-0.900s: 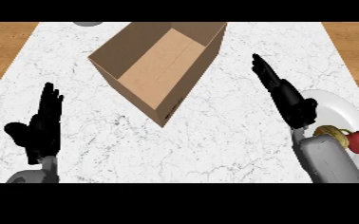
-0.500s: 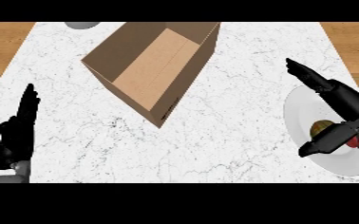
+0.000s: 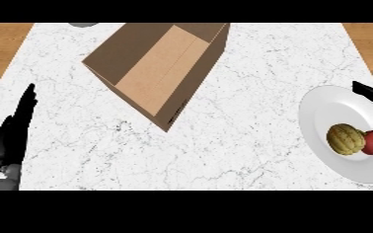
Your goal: Pick the bell pepper from the plate and place it in the cardboard box
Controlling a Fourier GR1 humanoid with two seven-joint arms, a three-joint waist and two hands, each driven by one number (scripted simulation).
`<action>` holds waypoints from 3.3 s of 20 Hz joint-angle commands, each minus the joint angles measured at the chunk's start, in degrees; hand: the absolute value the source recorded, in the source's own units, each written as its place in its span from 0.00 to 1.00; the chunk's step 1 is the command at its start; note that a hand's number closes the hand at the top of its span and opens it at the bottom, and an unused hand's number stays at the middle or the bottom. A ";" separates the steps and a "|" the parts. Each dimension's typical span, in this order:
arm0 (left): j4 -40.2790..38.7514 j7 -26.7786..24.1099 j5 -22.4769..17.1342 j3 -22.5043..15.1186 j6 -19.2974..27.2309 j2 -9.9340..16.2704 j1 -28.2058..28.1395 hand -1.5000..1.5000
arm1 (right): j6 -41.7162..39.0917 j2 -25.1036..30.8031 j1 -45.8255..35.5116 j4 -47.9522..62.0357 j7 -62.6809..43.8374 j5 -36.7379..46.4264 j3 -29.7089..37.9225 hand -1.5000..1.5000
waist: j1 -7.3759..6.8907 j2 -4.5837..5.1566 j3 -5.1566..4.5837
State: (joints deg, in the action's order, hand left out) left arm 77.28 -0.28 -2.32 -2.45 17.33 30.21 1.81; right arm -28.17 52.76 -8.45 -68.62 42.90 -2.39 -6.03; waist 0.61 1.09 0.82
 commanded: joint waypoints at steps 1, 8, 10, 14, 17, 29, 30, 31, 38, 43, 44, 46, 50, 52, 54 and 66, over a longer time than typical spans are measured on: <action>-1.68 1.06 1.20 -1.18 -0.63 0.12 2.02 0.50 | -5.13 4.23 -0.19 5.08 17.94 3.46 0.41 0.00 | -0.61 0.33 -0.04; -2.07 2.64 1.03 -0.95 -2.37 1.22 5.56 0.50 | 9.39 13.75 -1.79 9.30 24.98 19.82 -5.57 0.00 | -3.04 0.47 -0.30; -1.45 2.89 2.02 -1.98 -1.88 0.59 5.08 0.50 | 12.20 15.13 -2.35 10.67 26.82 24.00 -8.08 0.00 | -3.52 0.11 -0.41; -3.19 2.45 2.87 -2.84 -1.46 -1.13 5.96 0.50 | 17.37 16.34 -5.46 15.83 27.39 32.00 -12.31 0.00 | -3.91 0.14 -0.54; -4.78 1.99 3.40 -2.44 -1.17 -1.53 7.79 0.50 | 22.41 12.48 -8.19 17.84 24.17 39.61 -17.29 0.00 | -4.03 0.15 -0.59; -4.01 1.96 4.18 -0.12 -2.91 -1.68 5.40 0.50 | 29.66 0.82 -21.01 37.51 25.59 52.72 -20.88 0.00 | -2.00 -0.71 -0.72; -6.38 1.79 5.45 -0.48 -2.47 -2.01 7.79 0.50 | 29.95 0.15 -22.93 41.86 26.91 53.61 -20.82 0.00 | -2.17 -0.48 -0.69; -2.90 5.74 4.49 1.03 -3.93 0.43 7.33 0.50 | 29.15 -1.57 -22.27 39.09 23.59 54.49 -21.45 0.00 | -1.84 -0.82 -0.73; -5.23 1.82 5.34 1.69 -4.27 -1.82 5.44 0.50 | 28.61 -1.17 -25.34 43.09 28.32 56.01 -20.37 0.00 | -1.41 -0.89 -0.78; -1.60 3.99 5.75 1.25 -4.24 -2.06 3.96 0.50 | 30.63 -2.87 -24.03 44.75 31.68 55.40 -20.49 0.00 | -1.77 -0.86 -0.71; -2.41 2.57 6.45 1.39 -2.88 -2.93 3.01 0.50 | 29.79 -1.43 -22.12 42.93 33.18 54.64 -20.45 0.00 | -1.15 -1.02 -0.78; -4.70 2.34 6.56 2.36 -3.97 -1.79 5.35 0.50 | 29.97 -1.52 -20.47 39.57 32.54 54.79 -21.36 0.00 | -0.31 -1.07 -0.84; -2.55 2.56 5.52 3.07 -4.37 -2.55 2.41 0.50 | 26.09 0.07 -21.54 36.17 32.39 53.77 -21.48 0.00 | -0.76 -1.20 -0.86; -2.57 3.79 5.59 3.83 -6.13 -1.05 4.97 0.50 | 29.65 -0.34 -20.50 38.46 31.84 55.42 -21.83 0.00 | -0.92 -1.02 -0.80; -3.61 1.98 7.24 3.79 -4.75 -2.87 3.61 0.50 | 28.66 0.50 -19.64 33.65 26.45 57.11 -21.72 0.00 | -0.65 -1.14 -0.85; -3.48 1.40 8.24 6.02 -6.98 -3.87 3.43 0.50 | 36.33 -8.64 -21.45 39.11 19.11 60.51 -17.18 1.00 | -1.42 -0.91 -0.77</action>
State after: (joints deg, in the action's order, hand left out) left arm 74.85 2.14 5.97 2.74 11.00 26.24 5.38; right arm 4.89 47.78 -27.80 -29.98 60.37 57.65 -24.12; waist -0.66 -0.19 -0.37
